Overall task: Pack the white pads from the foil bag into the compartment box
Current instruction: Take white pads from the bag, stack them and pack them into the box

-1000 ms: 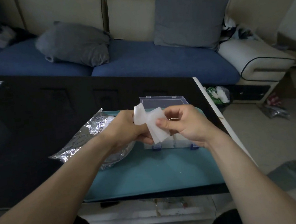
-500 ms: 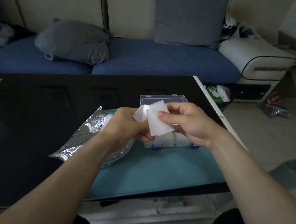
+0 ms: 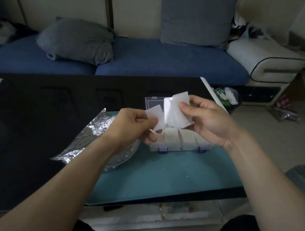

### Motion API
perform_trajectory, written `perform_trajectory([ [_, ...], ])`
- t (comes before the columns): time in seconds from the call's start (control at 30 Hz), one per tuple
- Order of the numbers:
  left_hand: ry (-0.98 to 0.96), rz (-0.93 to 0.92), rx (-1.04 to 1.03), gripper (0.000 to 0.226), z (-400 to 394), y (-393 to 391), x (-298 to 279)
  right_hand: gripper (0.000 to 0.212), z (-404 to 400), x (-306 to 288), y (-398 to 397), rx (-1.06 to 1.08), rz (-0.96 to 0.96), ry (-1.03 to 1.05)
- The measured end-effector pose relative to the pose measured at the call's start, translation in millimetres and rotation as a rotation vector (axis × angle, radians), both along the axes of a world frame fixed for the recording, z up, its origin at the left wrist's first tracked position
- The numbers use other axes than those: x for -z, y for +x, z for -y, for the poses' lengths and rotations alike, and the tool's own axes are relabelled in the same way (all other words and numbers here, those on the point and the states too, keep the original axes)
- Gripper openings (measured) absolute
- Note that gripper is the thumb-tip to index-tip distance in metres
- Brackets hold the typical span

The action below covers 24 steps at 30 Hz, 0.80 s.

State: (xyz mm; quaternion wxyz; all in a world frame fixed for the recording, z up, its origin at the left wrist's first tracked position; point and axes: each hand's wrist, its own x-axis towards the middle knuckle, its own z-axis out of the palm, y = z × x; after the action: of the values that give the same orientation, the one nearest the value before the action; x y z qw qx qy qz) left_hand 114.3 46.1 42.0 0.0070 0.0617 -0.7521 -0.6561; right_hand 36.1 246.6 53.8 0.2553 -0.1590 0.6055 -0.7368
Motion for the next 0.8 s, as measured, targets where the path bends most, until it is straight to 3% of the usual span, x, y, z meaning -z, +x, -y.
perform_trajectory([
  [0.13, -0.007, 0.000, 0.091, 0.014, -3.9, -1.8, 1.4, 0.031, 7.2, 7.8, 5.3, -0.039, -0.146, 0.169],
  [0.23, 0.046, 0.033, 0.213, 0.019, -5.5, -1.2, 0.1, 0.025, 14.0, 15.2, 4.6, 0.132, -0.286, 0.333],
  [0.33, 0.154, 0.075, 0.211, 0.026, -5.8, -2.3, -0.1, 0.020, 21.5, 18.7, 7.5, 0.284, -0.340, 0.437],
  [0.4, 0.233, 0.096, 0.193, 0.033, -7.5, -3.3, 0.5, 0.018, 25.6, 15.8, 13.4, 0.338, -0.473, 0.537],
  [0.53, 0.180, 0.062, 0.109, 0.032, -12.2, -7.5, 7.5, 0.049, 27.4, 12.5, 19.4, 0.357, -0.647, 0.686],
  [0.6, 0.174, 0.056, 0.083, 0.033, -14.3, -10.3, 10.7, 0.038, 26.5, 13.0, 17.6, 0.374, -0.610, 0.632],
  [0.7, 0.194, 0.049, 0.042, 0.030, -15.9, -12.4, 11.6, 0.017, 24.2, 7.2, 13.5, 0.424, -0.380, 0.395],
  [0.8, 0.200, 0.043, 0.026, 0.031, -16.4, -14.2, 12.4, 0.018, 18.3, 4.4, 11.2, 0.311, -0.111, 0.114],
])
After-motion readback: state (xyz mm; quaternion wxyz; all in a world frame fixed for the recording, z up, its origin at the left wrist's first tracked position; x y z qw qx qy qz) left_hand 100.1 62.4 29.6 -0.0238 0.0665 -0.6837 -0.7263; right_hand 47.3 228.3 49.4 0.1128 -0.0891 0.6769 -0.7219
